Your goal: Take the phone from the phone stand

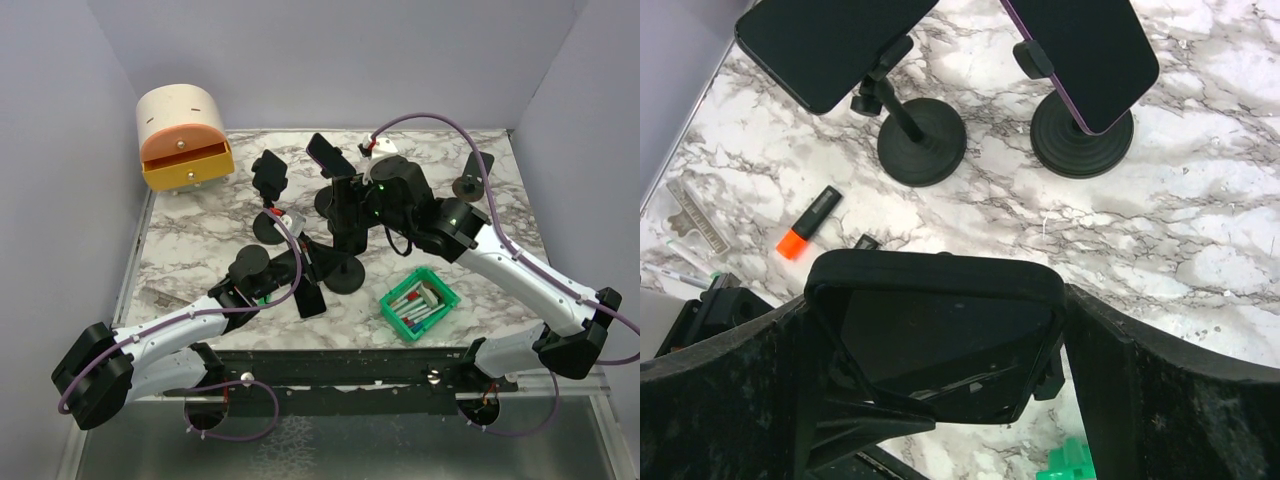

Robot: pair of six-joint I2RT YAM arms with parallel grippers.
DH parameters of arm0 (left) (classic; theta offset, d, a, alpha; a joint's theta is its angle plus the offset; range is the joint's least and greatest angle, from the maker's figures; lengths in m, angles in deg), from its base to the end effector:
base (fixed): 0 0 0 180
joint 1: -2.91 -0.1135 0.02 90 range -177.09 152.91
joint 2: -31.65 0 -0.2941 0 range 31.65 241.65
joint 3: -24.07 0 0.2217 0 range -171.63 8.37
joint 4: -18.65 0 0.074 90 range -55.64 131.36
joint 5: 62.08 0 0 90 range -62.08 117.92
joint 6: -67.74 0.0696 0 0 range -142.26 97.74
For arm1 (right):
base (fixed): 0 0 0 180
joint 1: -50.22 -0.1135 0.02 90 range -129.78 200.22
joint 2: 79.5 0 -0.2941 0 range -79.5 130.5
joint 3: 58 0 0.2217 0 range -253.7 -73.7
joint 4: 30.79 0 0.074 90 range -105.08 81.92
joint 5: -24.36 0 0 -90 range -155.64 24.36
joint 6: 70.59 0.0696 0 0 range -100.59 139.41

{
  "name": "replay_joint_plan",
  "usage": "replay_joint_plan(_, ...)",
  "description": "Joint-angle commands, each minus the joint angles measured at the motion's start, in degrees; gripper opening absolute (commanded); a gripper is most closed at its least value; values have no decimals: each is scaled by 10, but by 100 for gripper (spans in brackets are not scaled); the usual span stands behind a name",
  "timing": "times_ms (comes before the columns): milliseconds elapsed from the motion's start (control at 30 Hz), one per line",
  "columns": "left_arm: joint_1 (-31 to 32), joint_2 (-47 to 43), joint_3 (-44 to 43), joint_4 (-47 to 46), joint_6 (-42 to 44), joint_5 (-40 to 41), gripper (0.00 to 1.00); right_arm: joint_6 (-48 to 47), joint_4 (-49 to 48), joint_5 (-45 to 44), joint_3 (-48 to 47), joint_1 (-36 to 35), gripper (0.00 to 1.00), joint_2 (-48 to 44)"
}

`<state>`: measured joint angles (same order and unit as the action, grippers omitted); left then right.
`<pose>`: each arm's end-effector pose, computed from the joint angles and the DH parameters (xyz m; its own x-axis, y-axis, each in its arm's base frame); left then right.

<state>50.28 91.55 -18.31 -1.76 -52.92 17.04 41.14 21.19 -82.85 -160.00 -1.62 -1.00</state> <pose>0.1435 -0.1752 0.3084 -0.4042 -0.3003 -0.8640 0.7488 0.4339 -0.5011 0.1942 0.2139 0.4231 -0.4923 -0.0541 -0.8688 -0.4394 0.8770 0.1944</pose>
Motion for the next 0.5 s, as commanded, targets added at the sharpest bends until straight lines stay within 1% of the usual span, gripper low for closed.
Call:
replay_joint_plan(0, -1, 6, 13, 23, -9, 13, 0, -19, 31, -21, -27, -5, 94, 9)
replay_joint_plan(133, -1, 7, 13, 23, -8, 12, 0, -27, 39, -22, -36, -4, 94, 14)
replay_joint_plan(233, -2, 8, 12, 23, -8, 12, 0, -30, 42, -17, -36, -4, 90, 15)
replay_joint_plan(367, -2, 7, 11, 23, -10, 11, 0, -30, 37, -11, -28, -5, 82, 11)
replay_joint_plan(433, -2, 5, 11, 23, -12, 7, 0, -30, 32, -8, -23, -4, 75, 8)
replay_joint_plan(467, -1, 3, 10, 23, -12, 4, 3, -30, 31, -7, -20, -5, 69, 5)
